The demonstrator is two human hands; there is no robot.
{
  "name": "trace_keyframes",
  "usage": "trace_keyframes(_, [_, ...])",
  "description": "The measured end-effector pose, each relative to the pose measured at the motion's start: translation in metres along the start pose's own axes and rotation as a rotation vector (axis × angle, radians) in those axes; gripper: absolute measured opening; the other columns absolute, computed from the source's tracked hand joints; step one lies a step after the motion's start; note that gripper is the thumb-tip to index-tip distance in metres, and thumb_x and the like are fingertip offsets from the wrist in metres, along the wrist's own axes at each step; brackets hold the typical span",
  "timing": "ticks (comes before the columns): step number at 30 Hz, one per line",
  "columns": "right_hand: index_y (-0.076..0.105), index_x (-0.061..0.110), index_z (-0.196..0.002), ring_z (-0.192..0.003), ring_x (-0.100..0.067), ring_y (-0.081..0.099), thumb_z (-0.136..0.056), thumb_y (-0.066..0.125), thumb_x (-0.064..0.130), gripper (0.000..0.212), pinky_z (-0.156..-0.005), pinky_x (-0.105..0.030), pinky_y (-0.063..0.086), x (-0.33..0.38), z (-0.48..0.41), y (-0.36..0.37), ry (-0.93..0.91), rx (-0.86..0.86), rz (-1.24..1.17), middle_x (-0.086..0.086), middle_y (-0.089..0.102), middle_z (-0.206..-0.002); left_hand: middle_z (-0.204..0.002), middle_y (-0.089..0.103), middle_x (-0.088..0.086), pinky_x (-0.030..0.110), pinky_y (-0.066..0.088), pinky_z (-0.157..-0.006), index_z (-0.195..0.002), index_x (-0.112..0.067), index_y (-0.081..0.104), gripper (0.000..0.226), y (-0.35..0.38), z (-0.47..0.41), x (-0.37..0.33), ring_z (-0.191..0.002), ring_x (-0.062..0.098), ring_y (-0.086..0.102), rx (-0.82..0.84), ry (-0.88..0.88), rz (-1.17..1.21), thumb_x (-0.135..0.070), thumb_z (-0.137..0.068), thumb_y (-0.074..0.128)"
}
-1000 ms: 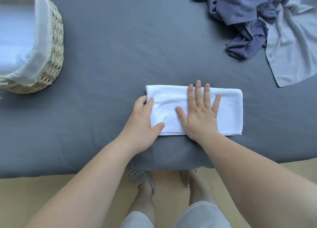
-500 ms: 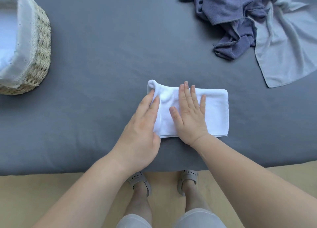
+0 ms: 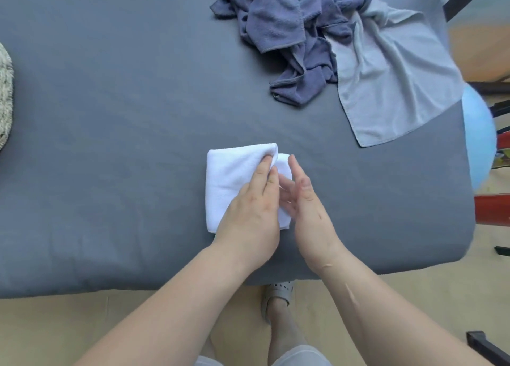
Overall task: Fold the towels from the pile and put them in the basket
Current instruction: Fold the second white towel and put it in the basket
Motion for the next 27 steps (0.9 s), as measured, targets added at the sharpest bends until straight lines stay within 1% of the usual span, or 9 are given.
trace_keyframes(3, [0.044,0.049,-0.142,-0.123,0.000,0.058,-0.094,0.025,0.069,0.055,-0.092,-0.019,0.051,0.002,-0.005,-0.007,0.035,0.024,-0.085,0.014,0.060,-0.138,-0.167,-0.009,0.000,0.031,0.036,-0.111,-0.159,-0.009,0.010,0.080,0.021,-0.009,-0.006,-0.147,0.017,0.026,0.017,0.049,0.004,-0.008,-0.090,0.051])
trace_keyframes(6, [0.051,0.044,-0.141,-0.129,0.000,0.054,-0.095,0.026,0.072,0.060,-0.102,-0.029,0.050,-0.002,-0.013,-0.011,0.055,0.056,-0.055,0.015,0.057,-0.142,-0.165,0.018,0.011,0.037,0.039,-0.114,-0.152,-0.001,0.032,0.062,0.021,-0.004,-0.011,-0.148,0.020,0.029,-0.051,0.122,0.045,-0.019,-0.094,0.042])
trace_keyframes(9, [0.061,0.045,-0.131,-0.128,-0.004,0.054,-0.091,0.030,0.076,0.059,-0.108,-0.035,0.046,-0.010,-0.017,-0.011,0.098,0.074,-0.024,0.014,0.060,-0.138,-0.142,0.053,0.019,0.035,0.048,-0.099,-0.130,0.004,0.059,0.046,-0.007,0.014,-0.006,-0.127,0.027,0.053,-0.289,0.146,0.065,-0.013,-0.092,0.040])
trace_keyframes(11, [0.065,0.047,-0.124,-0.125,0.003,0.053,-0.095,0.038,0.070,0.046,-0.106,-0.030,0.043,-0.011,-0.018,-0.012,0.101,0.076,0.043,0.020,0.059,-0.133,-0.131,0.059,0.017,0.041,0.049,-0.088,-0.119,-0.001,0.066,0.037,-0.026,0.025,0.006,-0.110,0.032,0.059,-0.445,0.122,0.000,-0.005,-0.088,0.049])
trace_keyframes(13, [0.061,0.042,-0.130,-0.117,0.016,0.050,-0.100,0.051,0.050,0.033,-0.097,-0.017,0.040,-0.007,-0.017,-0.014,0.083,0.084,0.116,0.026,0.056,-0.131,-0.136,0.057,0.017,0.050,0.047,-0.091,-0.124,-0.003,0.065,0.039,-0.034,0.028,0.023,-0.110,0.037,0.058,-0.502,0.074,-0.127,-0.009,-0.086,0.055])
trace_keyframes(15, [0.058,0.036,-0.137,-0.112,0.015,0.053,-0.096,0.064,0.037,0.041,-0.090,-0.011,0.043,-0.007,-0.017,-0.018,0.076,0.059,0.183,0.024,0.057,-0.129,-0.151,0.044,0.014,0.057,0.034,-0.108,-0.140,-0.007,0.054,0.051,-0.028,0.022,0.037,-0.133,0.037,0.045,-0.420,0.027,-0.248,-0.024,-0.092,0.051])
trace_keyframes(20, [0.061,0.035,-0.129,-0.093,-0.013,0.069,-0.081,0.079,0.017,0.055,-0.076,-0.026,0.057,-0.019,-0.016,-0.030,0.139,-0.026,0.145,0.000,0.072,-0.102,-0.168,0.002,-0.001,0.062,0.003,-0.119,-0.159,-0.018,0.015,0.076,0.016,0.001,0.058,-0.154,0.026,-0.004,-0.065,0.024,-0.427,-0.057,-0.096,0.030])
trace_keyframes(23, [0.062,0.035,-0.124,-0.083,-0.007,0.065,-0.081,0.077,0.015,0.050,-0.069,-0.016,0.051,-0.013,-0.018,-0.038,0.073,-0.067,0.281,0.005,0.064,-0.106,-0.167,-0.009,-0.004,0.063,-0.010,-0.116,-0.160,-0.022,0.003,0.085,0.026,-0.006,0.058,-0.153,0.025,-0.015,-0.020,-0.022,-0.477,-0.071,-0.094,0.020])
trace_keyframes(27, [0.062,0.031,-0.120,-0.079,0.003,0.056,-0.084,0.076,0.027,0.039,-0.072,-0.005,0.041,0.002,-0.018,-0.043,-0.060,-0.175,0.570,0.014,0.053,-0.101,-0.163,-0.026,-0.009,0.069,-0.010,-0.113,-0.156,-0.034,-0.013,0.089,0.036,-0.008,0.058,-0.149,0.025,-0.027,-0.007,-0.100,-0.479,-0.083,-0.087,0.014])
Point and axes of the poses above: each hand's wrist, its own z-axis away from the middle knuckle, its own y-axis out of the palm, x = y × z, the point moved 10 cm from there along -z, towards the middle knuckle
